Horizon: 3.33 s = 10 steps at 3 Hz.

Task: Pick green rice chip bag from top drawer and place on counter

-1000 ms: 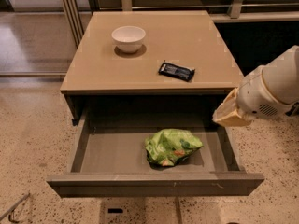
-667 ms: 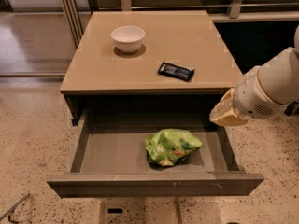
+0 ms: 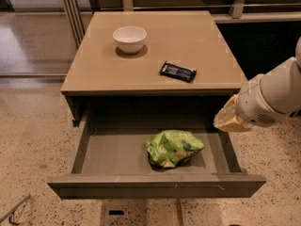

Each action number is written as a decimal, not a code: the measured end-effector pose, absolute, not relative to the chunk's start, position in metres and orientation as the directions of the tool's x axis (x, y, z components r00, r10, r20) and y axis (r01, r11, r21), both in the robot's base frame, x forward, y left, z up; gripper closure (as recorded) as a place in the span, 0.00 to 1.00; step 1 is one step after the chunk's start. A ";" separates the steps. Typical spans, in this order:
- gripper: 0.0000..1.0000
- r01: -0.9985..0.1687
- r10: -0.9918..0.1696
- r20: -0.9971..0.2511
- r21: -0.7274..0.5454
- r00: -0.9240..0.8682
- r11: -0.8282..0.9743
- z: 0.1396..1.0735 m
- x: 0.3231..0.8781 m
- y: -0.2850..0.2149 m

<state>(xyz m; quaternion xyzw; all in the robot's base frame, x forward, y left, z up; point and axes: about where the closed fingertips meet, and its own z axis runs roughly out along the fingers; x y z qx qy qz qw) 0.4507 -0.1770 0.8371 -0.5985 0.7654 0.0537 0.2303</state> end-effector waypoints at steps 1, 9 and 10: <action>1.00 -0.932 -0.901 -0.412 -0.258 -0.132 0.255 0.804 0.451 -0.182; 0.36 -0.955 -0.806 -0.591 -0.222 -0.029 0.197 0.668 0.496 -0.169; 0.55 -0.959 -0.801 -0.599 -0.223 -0.006 0.175 0.657 0.500 -0.160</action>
Offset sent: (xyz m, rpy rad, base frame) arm 0.0168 -0.0082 -0.0982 0.0031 -0.1870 0.0737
